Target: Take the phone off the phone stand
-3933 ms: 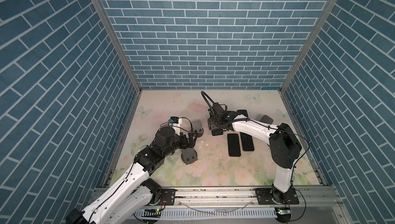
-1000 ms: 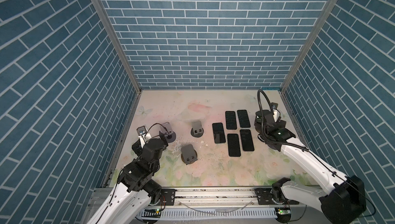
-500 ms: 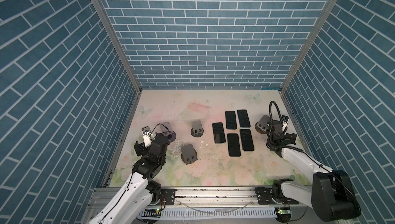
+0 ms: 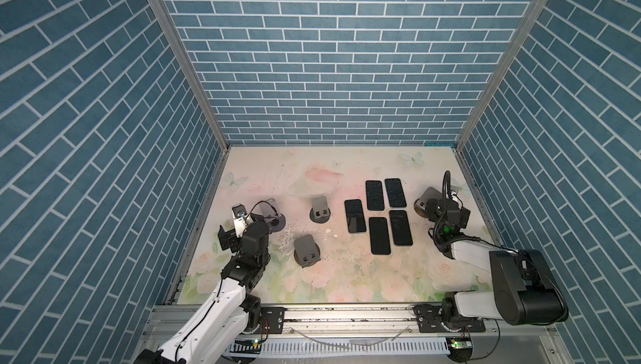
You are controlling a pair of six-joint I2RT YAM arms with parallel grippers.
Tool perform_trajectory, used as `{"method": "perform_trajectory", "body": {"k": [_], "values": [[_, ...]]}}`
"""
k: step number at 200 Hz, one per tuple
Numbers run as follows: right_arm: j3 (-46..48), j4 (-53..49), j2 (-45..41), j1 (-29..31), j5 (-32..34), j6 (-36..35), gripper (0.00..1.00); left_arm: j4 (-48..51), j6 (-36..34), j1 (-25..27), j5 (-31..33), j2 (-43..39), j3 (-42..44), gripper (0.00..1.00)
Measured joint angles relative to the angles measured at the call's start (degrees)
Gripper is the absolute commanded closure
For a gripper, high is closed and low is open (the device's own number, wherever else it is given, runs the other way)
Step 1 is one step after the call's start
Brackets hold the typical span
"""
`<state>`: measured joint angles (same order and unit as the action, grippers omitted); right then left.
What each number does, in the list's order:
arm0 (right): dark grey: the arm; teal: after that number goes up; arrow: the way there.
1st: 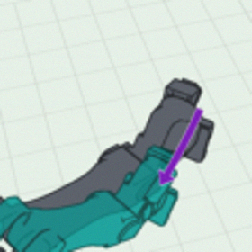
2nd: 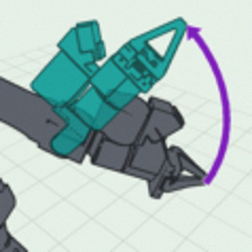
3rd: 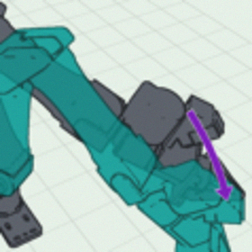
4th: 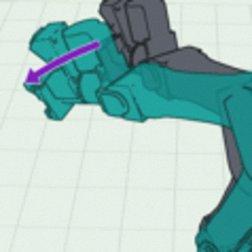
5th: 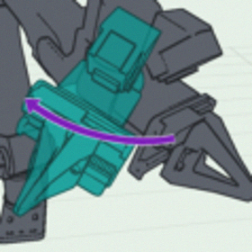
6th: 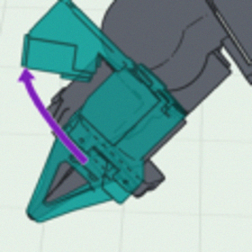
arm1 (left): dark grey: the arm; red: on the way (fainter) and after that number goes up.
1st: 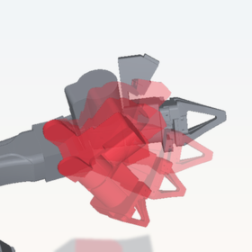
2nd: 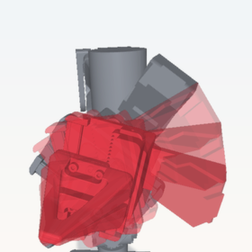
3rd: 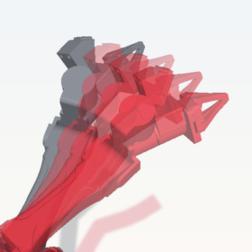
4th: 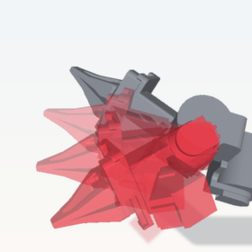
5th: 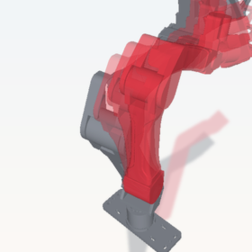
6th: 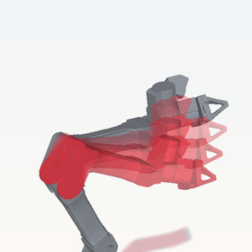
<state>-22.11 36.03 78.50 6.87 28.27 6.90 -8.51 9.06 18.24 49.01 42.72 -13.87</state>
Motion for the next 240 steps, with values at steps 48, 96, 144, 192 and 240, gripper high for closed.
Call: {"method": "perform_trajectory", "body": {"k": [48, 96, 144, 192, 240], "values": [[0.15, 3.26, -0.2, -2.43, -6.84, -1.38, 0.01, -7.69, -3.56, -1.07, -5.03, 5.99, 0.85, 0.0], [0.17, 3.43, -0.39, -4.92, -9.92, -1.22, 0.01, -12.83, -5.62, -1.57, -9.4, 9.16, 0.9, 0.0], [0.17, 3.61, -0.59, -6.84, -11.69, -0.72, 0.01, -15.93, -6.54, -2.16, -11.98, 11.1, 0.92, 0.0], [0.11, 13.68, 7.37, -7.5, -14.05, -1.53, 0.01, -18.93, -7.39, -2.71, -13.25, 15.1, 0.92, 0.0], [0.33, 16.96, 8.66, -7.52, -15.23, -2.36, 0.01, -24.44, -9.01, -3.37, -14.1, 20.04, 0.92, 0.0]]}}
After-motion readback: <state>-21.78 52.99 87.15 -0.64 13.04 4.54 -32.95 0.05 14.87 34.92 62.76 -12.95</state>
